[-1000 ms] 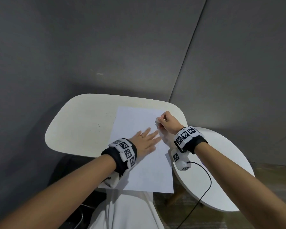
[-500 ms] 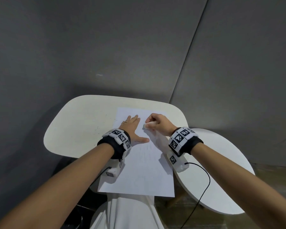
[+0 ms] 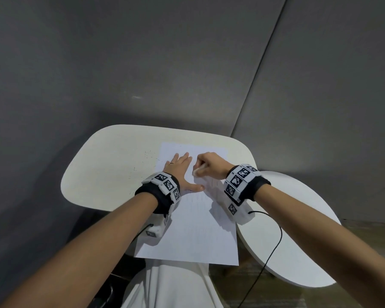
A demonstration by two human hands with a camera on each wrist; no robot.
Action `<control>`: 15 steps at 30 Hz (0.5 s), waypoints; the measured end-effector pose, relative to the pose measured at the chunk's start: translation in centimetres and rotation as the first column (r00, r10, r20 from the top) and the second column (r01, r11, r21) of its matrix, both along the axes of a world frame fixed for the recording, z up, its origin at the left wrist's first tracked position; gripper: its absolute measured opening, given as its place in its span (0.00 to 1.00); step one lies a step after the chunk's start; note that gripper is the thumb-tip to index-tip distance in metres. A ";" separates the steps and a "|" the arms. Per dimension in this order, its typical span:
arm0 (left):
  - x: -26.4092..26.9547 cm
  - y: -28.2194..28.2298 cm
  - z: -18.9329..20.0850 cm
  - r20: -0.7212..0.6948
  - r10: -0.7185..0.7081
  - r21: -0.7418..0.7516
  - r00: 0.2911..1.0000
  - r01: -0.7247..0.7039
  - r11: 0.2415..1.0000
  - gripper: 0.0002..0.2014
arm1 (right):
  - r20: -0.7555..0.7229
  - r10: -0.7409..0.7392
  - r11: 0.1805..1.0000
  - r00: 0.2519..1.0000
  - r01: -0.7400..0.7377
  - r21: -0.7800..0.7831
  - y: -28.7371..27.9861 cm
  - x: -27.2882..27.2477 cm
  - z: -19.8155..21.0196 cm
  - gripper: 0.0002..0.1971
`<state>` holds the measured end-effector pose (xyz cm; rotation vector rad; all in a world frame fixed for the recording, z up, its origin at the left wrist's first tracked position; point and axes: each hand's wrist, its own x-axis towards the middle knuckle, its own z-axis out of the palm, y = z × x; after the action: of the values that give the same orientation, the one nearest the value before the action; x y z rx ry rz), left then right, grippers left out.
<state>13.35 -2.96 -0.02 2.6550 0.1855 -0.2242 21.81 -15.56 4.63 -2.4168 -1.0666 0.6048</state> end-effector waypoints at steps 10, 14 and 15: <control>-0.7 -0.2 0.6 -0.093 -0.031 0.073 0.995 0.038 0.997 0.54 | -0.123 -0.251 0.940 0.960 0.273 0.206 -2.3 0.4 -0.6 0.10; -1.9 -2.5 1.3 -0.079 -0.072 0.172 0.994 0.084 0.981 0.40 | -0.180 -0.399 0.853 0.899 0.436 0.286 -4.2 1.5 -2.5 0.11; -2.3 -3.1 1.2 -0.074 -0.133 0.149 0.988 0.142 0.979 0.36 | -0.183 -0.409 0.849 0.894 0.446 0.282 -4.3 1.7 -2.9 0.11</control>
<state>11.05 -6.10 1.19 2.8192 0.0402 -0.3532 23.47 -19.89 1.74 -2.1964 -0.4964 0.3774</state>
